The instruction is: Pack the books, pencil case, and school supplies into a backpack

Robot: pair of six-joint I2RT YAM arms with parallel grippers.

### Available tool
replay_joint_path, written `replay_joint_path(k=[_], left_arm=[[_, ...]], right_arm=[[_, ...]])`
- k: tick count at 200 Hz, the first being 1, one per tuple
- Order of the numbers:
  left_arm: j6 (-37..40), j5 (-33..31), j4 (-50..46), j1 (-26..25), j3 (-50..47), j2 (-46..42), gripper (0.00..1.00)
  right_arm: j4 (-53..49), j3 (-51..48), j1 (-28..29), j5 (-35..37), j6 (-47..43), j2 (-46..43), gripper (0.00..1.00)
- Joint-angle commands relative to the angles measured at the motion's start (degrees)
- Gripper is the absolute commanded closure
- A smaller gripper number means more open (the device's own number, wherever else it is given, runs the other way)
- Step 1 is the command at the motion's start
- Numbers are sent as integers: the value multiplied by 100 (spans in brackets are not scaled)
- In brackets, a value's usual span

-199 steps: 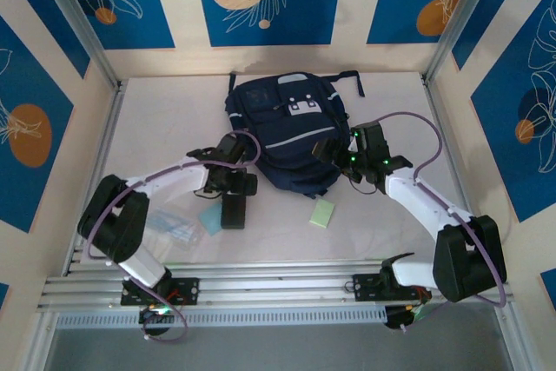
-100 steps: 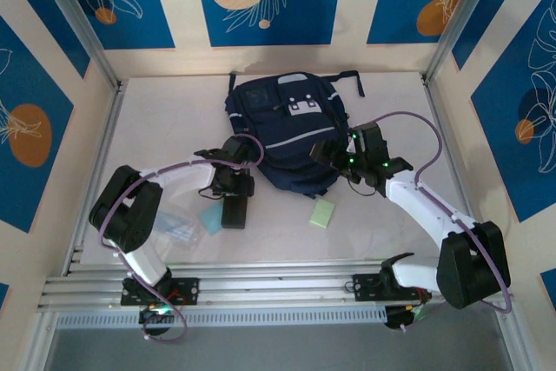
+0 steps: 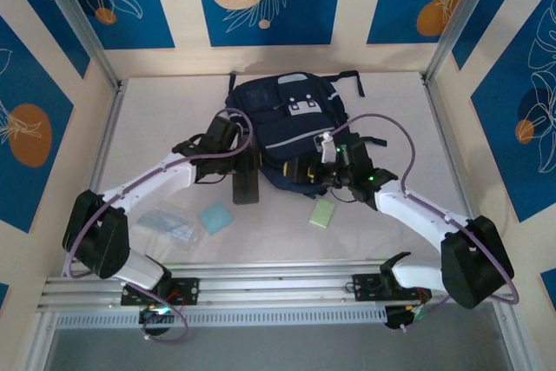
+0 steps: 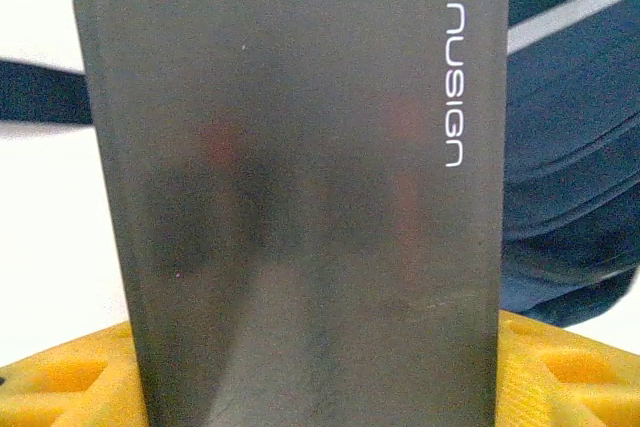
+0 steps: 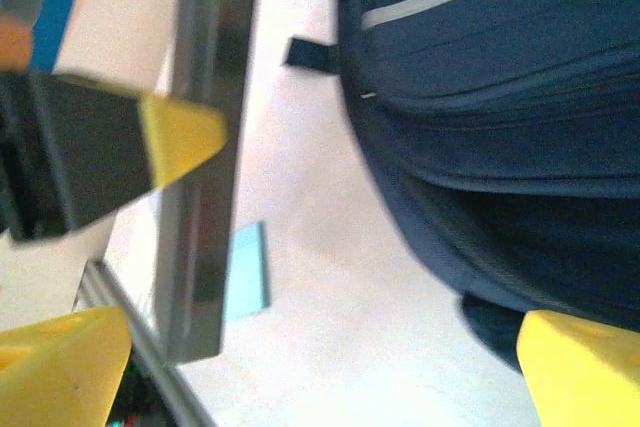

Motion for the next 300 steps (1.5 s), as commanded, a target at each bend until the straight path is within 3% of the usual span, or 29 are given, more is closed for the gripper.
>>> replay_joint_path(k=[1,38,75,117,141,187,247,300], left_arm=[[-569,502,758,73,208,43,37],[-908,711,1226,63,369,199,39],[-1186,904,1500,54,217,122,40],[-1218,843,1534,50,32,33,37],[-1016,771,1436,56,83,48,28],[-170,361,934,57,454,-2,0],[1476,132,542,-17,973,515,0],[3348,-259,-206,-566,2042,1685,10]], right_arm=[[891,-64,286,-494,-288,103,2],[1293,189,756,-457,-194,597,2],[1385,517,891,-358,-258,1145,14],[1527,691,874,-644,-195,1333,61],[1525,600,816,-672,-94,1241,72],[1542,93,311,-809,249,923,76],[257,-359,-998,-732,-1,-77,78],[-773,-399,-2272,-754,-139,-899,79]])
